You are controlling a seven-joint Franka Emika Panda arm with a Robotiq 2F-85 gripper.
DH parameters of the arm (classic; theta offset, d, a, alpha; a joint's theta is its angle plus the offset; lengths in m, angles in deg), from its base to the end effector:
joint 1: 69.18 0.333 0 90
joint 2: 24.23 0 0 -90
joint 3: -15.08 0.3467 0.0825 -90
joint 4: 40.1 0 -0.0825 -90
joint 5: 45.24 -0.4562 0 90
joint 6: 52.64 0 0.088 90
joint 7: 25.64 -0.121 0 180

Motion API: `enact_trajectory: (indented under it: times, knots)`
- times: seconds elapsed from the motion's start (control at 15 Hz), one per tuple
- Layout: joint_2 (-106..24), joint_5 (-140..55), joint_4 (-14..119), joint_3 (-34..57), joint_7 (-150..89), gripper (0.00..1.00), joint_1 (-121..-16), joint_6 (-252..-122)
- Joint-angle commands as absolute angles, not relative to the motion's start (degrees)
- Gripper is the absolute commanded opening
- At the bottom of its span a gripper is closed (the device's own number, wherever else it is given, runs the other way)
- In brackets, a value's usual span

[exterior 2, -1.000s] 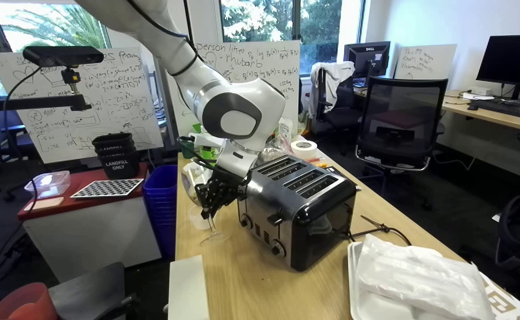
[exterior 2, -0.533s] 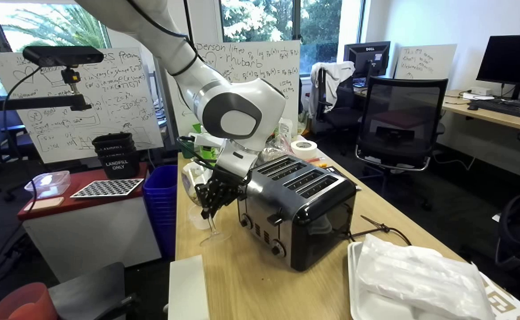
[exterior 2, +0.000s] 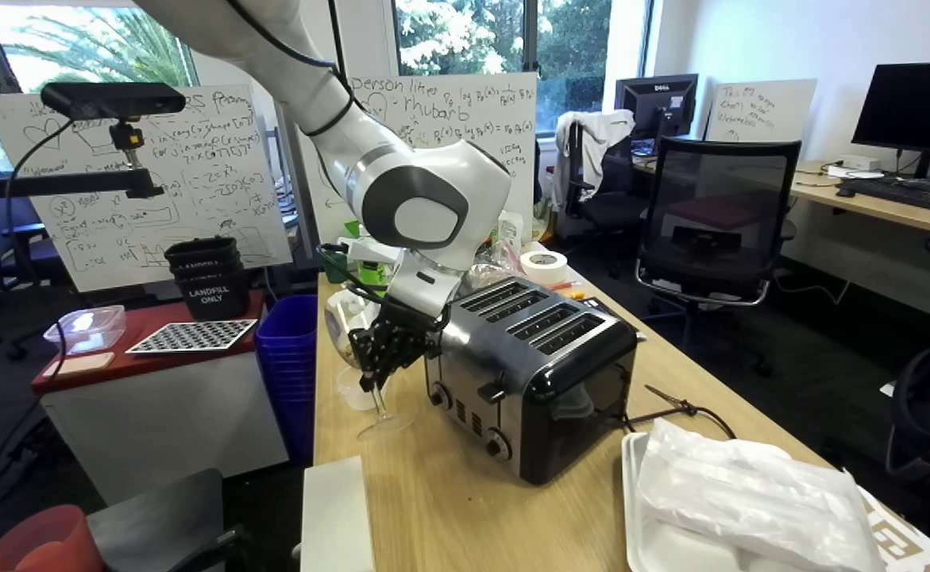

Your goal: Pick up the wine glass, pour its contents in the small plastic bowl and put the wine glass back on the table

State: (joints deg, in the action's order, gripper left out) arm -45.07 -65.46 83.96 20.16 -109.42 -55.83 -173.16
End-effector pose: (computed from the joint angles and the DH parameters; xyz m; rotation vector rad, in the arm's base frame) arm 0.5277 0.1999 0.1589 2.2367 -1.8577 -0.7327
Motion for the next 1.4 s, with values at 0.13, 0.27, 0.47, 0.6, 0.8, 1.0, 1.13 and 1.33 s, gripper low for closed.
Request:
enact_trajectory:
  times: [0.13,0.27,0.47,0.6,0.8,1.0,1.13,1.33]
  knots:
    - [-45.02,-65.62,84.37,20.61,-114.72,0.04,-55.26,-174.41]
    - [-45.03,-65.19,84.44,20.71,-118.14,0.04,-54.67,-174.75]
    - [-44.71,-63.14,85.13,20.4,-124.33,0.04,-53.18,-177.55]
    - [-44.03,-59.85,86.07,19.81,-129.92,0.04,-51.9,-180.51]
    - [-42.95,-54.11,87.96,19.41,-136.62,0.04,-50.88,-181.97]
    - [-41.94,-49.98,90.19,19.79,-141.25,0.04,-50.86,-181.6]
    - [-41.42,-48.82,90.95,20.3,-143.51,0.04,-50.93,-181.04]
    - [-40.15,-46.53,91.11,20.59,-147.44,0.04,-50.31,-179.63]
